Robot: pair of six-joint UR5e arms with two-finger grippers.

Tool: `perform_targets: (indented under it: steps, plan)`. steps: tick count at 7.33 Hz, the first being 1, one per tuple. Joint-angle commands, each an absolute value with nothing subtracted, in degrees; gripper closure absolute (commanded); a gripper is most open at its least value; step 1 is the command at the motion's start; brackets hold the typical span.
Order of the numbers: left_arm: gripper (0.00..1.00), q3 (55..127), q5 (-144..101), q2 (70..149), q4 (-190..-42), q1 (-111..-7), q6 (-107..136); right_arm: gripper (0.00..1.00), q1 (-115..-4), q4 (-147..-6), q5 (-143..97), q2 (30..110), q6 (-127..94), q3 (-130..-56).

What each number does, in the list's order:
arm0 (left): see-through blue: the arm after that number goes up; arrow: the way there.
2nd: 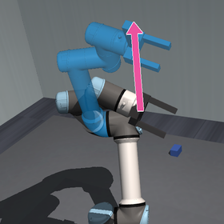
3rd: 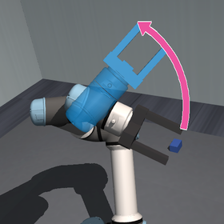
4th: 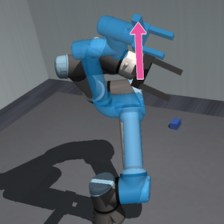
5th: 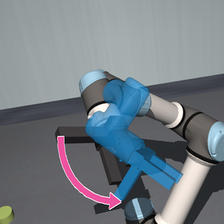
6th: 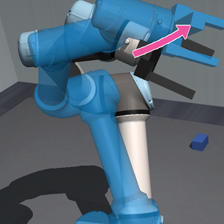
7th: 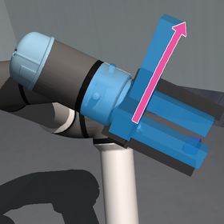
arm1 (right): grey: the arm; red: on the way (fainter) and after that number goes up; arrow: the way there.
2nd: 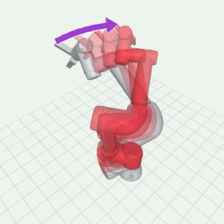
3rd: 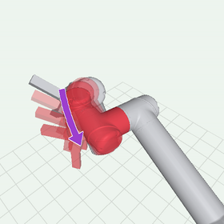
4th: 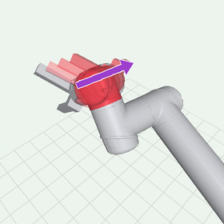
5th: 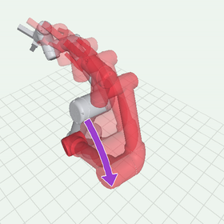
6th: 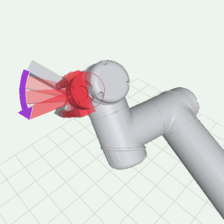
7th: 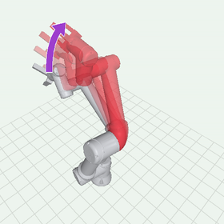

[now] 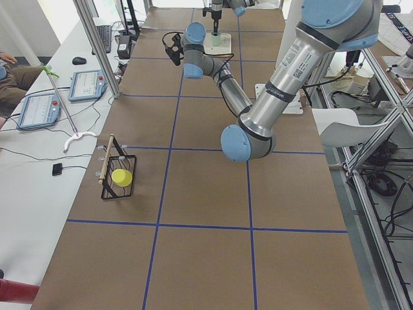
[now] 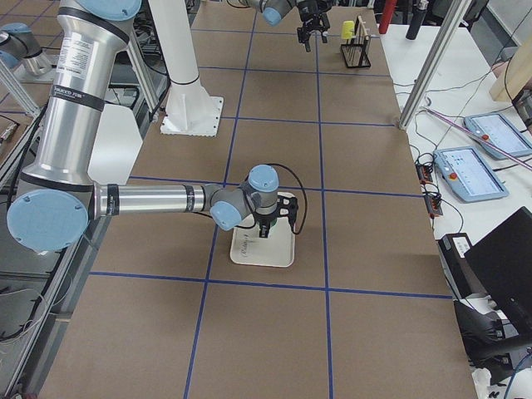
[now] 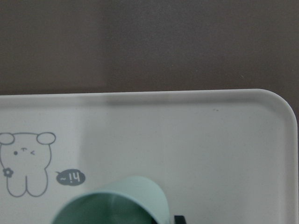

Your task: Left arm grabs green cup and hands to right arm on tray

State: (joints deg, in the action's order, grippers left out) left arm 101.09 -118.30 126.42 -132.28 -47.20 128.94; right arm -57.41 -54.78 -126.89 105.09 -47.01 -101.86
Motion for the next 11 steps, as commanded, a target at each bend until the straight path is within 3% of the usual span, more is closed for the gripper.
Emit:
perform_targets:
  steps: [1,7,11]
  plan:
    - [0.00,101.0,-118.3,126.7,-132.3,-47.2,128.9,0.00,-59.8,-54.5,-127.7,106.9,-46.1,-104.8]
    - [0.00,100.4,-118.2,126.5,-132.3,-47.3,128.8,0.00,-80.4,-54.4,-143.8,108.0,-40.1,-108.4]
    - [0.00,100.7,-119.0,122.6,-118.3,-51.2,101.1,0.00,-85.6,-54.9,-142.2,104.4,-38.9,-107.8]
